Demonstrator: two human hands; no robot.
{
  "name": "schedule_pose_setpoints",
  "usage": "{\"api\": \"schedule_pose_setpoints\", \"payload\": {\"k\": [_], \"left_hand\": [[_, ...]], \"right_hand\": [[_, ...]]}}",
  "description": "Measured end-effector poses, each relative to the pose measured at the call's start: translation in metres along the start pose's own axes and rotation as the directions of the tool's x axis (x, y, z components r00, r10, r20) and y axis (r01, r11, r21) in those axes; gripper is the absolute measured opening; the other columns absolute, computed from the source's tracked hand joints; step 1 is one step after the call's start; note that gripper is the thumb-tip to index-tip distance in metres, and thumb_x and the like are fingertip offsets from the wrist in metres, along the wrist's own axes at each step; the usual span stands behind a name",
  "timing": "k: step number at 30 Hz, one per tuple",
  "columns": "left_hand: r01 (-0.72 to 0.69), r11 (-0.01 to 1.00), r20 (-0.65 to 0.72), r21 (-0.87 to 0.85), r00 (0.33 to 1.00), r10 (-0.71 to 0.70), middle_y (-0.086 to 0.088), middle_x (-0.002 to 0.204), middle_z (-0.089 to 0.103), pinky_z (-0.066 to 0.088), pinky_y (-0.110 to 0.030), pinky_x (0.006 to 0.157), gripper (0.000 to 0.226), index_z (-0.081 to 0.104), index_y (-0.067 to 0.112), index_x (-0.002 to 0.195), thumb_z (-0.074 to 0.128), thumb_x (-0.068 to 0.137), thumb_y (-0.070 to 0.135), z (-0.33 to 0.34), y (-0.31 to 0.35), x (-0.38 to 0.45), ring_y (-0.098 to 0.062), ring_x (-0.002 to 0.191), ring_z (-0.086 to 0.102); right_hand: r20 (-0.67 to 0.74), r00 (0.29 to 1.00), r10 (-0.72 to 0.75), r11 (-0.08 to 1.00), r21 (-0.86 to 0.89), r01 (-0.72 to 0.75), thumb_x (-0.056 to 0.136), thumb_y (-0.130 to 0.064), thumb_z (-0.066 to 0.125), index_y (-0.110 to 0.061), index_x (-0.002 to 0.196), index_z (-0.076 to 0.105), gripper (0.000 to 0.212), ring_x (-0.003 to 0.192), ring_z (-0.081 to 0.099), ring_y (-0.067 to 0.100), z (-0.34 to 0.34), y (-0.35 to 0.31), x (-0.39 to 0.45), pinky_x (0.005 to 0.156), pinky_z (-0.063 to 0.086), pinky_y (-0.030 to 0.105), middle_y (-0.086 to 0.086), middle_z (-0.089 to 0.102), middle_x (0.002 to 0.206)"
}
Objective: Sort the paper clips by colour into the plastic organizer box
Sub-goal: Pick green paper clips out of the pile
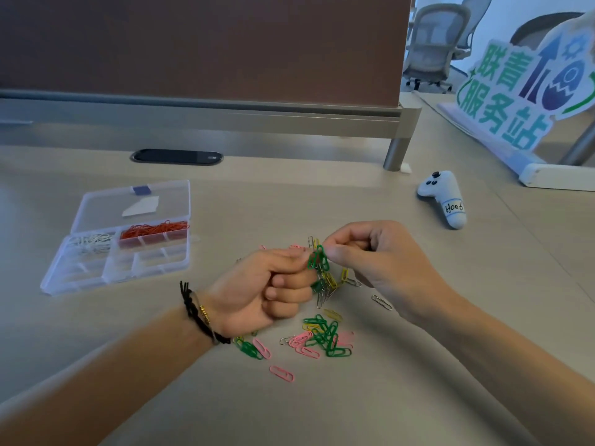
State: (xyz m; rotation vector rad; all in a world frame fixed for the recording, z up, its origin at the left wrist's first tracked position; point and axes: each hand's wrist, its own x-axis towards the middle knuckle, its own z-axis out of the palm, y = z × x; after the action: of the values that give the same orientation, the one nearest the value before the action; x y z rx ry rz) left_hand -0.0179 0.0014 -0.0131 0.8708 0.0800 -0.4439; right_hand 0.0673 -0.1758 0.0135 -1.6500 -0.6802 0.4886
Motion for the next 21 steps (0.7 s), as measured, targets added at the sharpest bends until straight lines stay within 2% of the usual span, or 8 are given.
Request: {"api": "schedule_pose_setpoints", "payload": {"k": [2,4,6,8,11,14,19,21], "left_hand": [[0.018,0.993,0.012,-0.116,1.000,-0.017,0.006,0.058,0.023,0.012,-0.017,0.039,0.015,0.047,0.016,0.081,0.046,0.096,0.011,0.002,-0.001,0.003,-0.002,0.043,0.028],[0.028,0.988,-0.041,-0.152,0.999,-0.034,0.006,0.057,0.025,0.010,-0.018,0.041,0.020,0.050,0.015,0.076,0.043,0.094,0.011,0.007,-0.001,0.006,-0.003,0.043,0.026],[0.018,0.990,-0.117,-0.140,0.993,-0.035,0.004,0.058,0.027,0.009,-0.019,0.043,0.023,0.050,0.015,0.070,0.037,0.090,0.012,0.010,-0.001,0.009,-0.005,0.044,0.024],[0.004,0.995,-0.190,-0.097,0.982,-0.022,0.003,0.058,0.029,0.008,-0.019,0.043,0.027,0.053,0.015,0.065,0.034,0.083,0.010,0.010,0.000,0.011,-0.005,0.044,0.023],[-0.004,0.998,-0.239,-0.061,0.971,-0.011,-0.001,0.060,0.035,0.008,-0.018,0.041,0.018,0.047,0.014,0.075,0.030,0.080,0.011,0.009,0.001,0.012,-0.008,0.047,0.021],[0.008,0.999,-0.256,-0.045,0.966,-0.019,-0.005,0.063,0.040,0.009,-0.018,0.040,0.018,0.047,0.013,0.080,0.030,0.082,0.017,0.007,0.003,0.011,-0.011,0.055,0.013],[0.078,0.993,-0.251,-0.085,0.963,-0.098,-0.003,0.061,0.037,0.011,-0.015,0.035,0.030,0.042,0.018,0.067,0.036,0.092,0.035,0.006,0.006,0.015,-0.010,0.053,0.010],[0.078,0.986,-0.272,-0.150,0.955,-0.117,-0.001,0.060,0.036,0.011,-0.015,0.034,0.033,0.045,0.016,0.066,0.038,0.094,0.032,0.005,0.007,0.017,-0.007,0.046,0.014]], "right_hand": [[-0.004,0.998,-0.062,0.997,-0.046,0.062,0.088,-0.004,0.070,-0.002,0.079,0.073,0.010,0.044,0.027,0.005,0.005,-0.004,0.006,0.044,0.024,0.015,0.001,0.038,0.052],[0.006,0.993,-0.118,0.982,-0.147,0.118,0.087,-0.008,0.073,-0.008,0.076,0.074,0.011,0.051,0.027,0.010,0.010,-0.008,0.011,0.048,0.023,0.021,-0.001,0.032,0.052],[0.048,0.986,-0.157,0.948,-0.272,0.164,0.086,-0.012,0.074,-0.013,0.074,0.075,0.012,0.051,0.027,0.009,0.013,-0.013,0.014,0.049,0.024,0.024,-0.006,0.029,0.050],[0.107,0.981,-0.159,0.898,-0.398,0.189,0.086,-0.015,0.074,-0.017,0.075,0.076,0.011,0.048,0.028,0.007,0.014,-0.018,0.017,0.048,0.024,0.021,-0.010,0.029,0.048],[0.181,0.976,-0.120,0.835,-0.514,0.198,0.086,-0.018,0.074,-0.020,0.077,0.077,0.010,0.046,0.034,0.007,0.014,-0.024,0.023,0.047,0.025,0.019,-0.010,0.033,0.045],[0.221,0.968,-0.117,0.811,-0.541,0.222,0.089,-0.018,0.071,-0.020,0.079,0.076,0.012,0.046,0.036,0.007,0.013,-0.027,0.030,0.048,0.028,0.020,-0.010,0.037,0.045],[0.264,0.955,-0.133,0.756,-0.597,0.270,0.085,-0.017,0.075,-0.022,0.076,0.074,0.009,0.046,0.036,0.009,0.011,-0.032,0.036,0.048,0.028,0.020,-0.008,0.038,0.045],[0.244,0.958,-0.152,0.826,-0.501,0.259,0.088,-0.018,0.071,-0.019,0.078,0.074,0.011,0.048,0.034,0.006,0.012,-0.033,0.039,0.050,0.029,0.027,-0.005,0.042,0.048]]}}
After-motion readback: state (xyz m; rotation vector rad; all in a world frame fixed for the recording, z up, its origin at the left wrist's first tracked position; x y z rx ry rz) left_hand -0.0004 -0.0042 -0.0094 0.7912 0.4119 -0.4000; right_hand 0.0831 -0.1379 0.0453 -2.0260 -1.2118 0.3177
